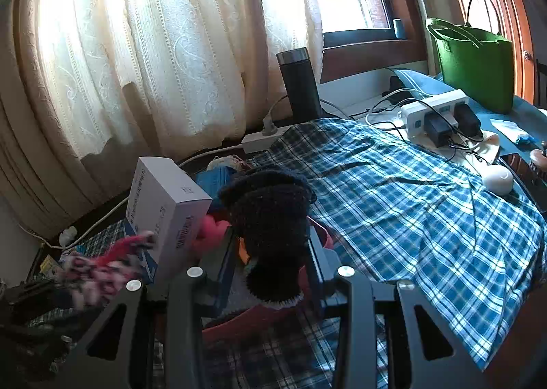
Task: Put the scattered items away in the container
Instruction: 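Carry the leopard plush and black hat into the red box and release both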
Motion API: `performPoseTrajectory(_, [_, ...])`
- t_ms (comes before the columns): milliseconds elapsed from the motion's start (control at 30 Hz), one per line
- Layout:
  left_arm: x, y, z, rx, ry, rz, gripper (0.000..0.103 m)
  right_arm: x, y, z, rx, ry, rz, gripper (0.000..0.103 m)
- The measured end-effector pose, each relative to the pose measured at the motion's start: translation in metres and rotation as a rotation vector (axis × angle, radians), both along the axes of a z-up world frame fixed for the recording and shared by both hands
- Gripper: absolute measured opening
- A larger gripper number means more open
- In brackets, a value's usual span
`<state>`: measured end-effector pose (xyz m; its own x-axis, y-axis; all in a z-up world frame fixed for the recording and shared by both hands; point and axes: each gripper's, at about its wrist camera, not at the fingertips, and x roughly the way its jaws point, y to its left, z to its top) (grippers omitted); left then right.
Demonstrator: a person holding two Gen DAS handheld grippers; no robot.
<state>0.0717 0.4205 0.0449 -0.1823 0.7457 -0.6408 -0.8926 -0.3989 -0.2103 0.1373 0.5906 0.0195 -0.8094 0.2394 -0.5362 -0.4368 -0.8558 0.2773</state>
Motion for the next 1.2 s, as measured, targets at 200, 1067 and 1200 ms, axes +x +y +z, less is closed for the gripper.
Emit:
performPoseTrajectory(200, [-0.004, 0.03, -0.017, -0.047, 0.01, -0.015, 0.042, -0.002, 0.002, -0.002, -0.007, 0.001, 0.005, 0.041])
performPoseTrajectory(1067, [-0.015, -0.015, -0.001, -0.03, 0.001, 0.065, 0.064, -0.037, 0.007, 0.001, 0.033, -0.047, 0.059, 0.041])
performPoseTrajectory(1200, [-0.021, -0.03, 0.002, -0.019, -0.014, 0.097, 0.064, -0.058, 0.01, -0.001, 0.058, -0.078, 0.113, 0.041])
